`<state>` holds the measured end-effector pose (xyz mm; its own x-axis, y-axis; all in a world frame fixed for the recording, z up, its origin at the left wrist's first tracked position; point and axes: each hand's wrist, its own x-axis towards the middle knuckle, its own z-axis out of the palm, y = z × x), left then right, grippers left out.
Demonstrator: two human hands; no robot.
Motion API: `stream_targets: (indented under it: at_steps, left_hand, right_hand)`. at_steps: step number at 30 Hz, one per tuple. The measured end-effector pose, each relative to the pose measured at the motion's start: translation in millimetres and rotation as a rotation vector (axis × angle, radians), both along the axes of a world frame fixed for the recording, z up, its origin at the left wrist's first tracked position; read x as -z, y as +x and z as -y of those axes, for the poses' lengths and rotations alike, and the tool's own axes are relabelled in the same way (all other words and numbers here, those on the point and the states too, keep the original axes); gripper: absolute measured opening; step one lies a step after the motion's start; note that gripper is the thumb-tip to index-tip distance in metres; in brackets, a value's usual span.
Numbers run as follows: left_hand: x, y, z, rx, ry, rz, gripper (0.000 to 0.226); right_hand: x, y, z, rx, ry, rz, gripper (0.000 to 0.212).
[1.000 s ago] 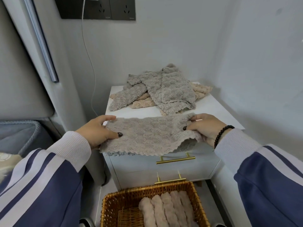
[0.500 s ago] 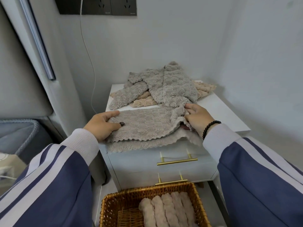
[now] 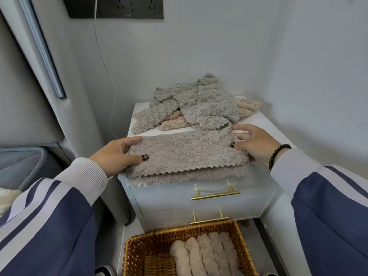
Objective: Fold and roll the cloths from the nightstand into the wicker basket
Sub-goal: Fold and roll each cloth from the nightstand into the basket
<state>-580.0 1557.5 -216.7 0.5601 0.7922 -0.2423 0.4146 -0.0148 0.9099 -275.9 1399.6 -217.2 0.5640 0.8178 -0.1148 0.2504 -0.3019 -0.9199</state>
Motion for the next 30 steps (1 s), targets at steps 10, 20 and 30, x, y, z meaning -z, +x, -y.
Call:
stream_targets:
  at_steps: [10, 20, 30]
  left_hand:
    - [-4, -8, 8, 0.044, -0.036, -0.023, 0.082]
    - [-10, -10, 14, 0.082, 0.181, -0.194, 0.089]
    - [-37, -5, 31, 0.046, 0.582, -0.726, 0.074]
  right_hand:
    - [-12, -10, 14, -0.110, -0.093, 0.059, 0.059]
    - [-15, -19, 18, -0.093, -0.104, 0.020, 0.057]
    - [-24, -29, 9, 0.151, -0.212, 0.572, 0.059]
